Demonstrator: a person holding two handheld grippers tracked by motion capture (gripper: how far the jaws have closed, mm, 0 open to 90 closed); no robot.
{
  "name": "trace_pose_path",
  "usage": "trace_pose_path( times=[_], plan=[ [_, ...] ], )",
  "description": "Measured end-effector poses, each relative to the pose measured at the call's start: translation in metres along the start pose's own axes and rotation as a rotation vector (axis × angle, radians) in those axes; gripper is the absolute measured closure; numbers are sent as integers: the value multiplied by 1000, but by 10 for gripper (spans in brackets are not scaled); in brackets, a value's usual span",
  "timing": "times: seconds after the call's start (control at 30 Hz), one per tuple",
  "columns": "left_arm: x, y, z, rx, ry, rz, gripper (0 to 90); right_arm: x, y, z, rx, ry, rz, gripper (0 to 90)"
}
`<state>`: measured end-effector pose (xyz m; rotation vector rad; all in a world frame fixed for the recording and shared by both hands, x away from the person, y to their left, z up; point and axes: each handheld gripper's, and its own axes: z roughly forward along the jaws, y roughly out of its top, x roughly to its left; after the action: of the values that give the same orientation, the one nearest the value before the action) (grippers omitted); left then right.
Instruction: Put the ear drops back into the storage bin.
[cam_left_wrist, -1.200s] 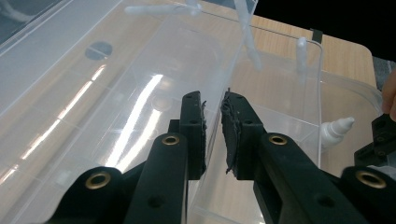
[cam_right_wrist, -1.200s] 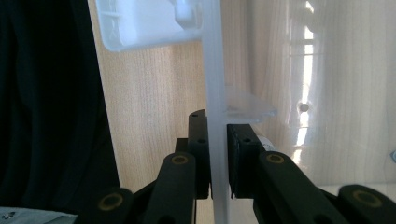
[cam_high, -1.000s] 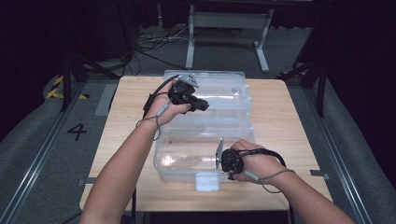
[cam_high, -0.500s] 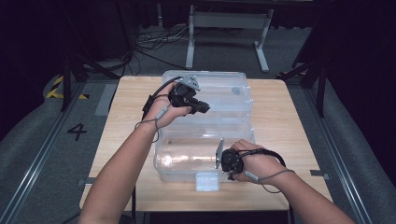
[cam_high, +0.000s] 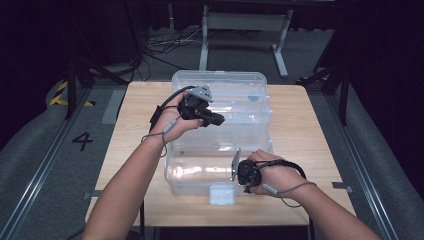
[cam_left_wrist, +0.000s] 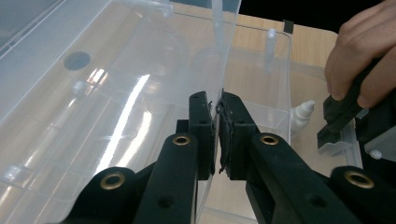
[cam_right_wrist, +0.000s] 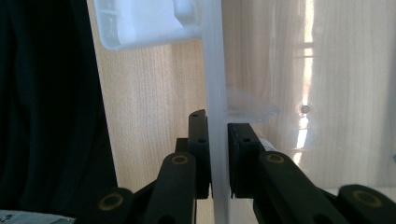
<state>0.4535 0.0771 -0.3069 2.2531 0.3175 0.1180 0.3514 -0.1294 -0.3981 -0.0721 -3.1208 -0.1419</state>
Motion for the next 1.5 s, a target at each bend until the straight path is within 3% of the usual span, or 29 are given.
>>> trace_pose_path(
  times=[0.3,0.5,1.5],
  plan=[
    [-10,-1,-2,0,0,6,849,1,-1,1,-11,-5,1,824],
    [-19,1,-3,22,-4,35,853,2,-2,0,-14,-17,-9,827],
    [-45,-7,-4,21,-30,47,857,6,-6,0,-48,-40,1,814]
  ],
)
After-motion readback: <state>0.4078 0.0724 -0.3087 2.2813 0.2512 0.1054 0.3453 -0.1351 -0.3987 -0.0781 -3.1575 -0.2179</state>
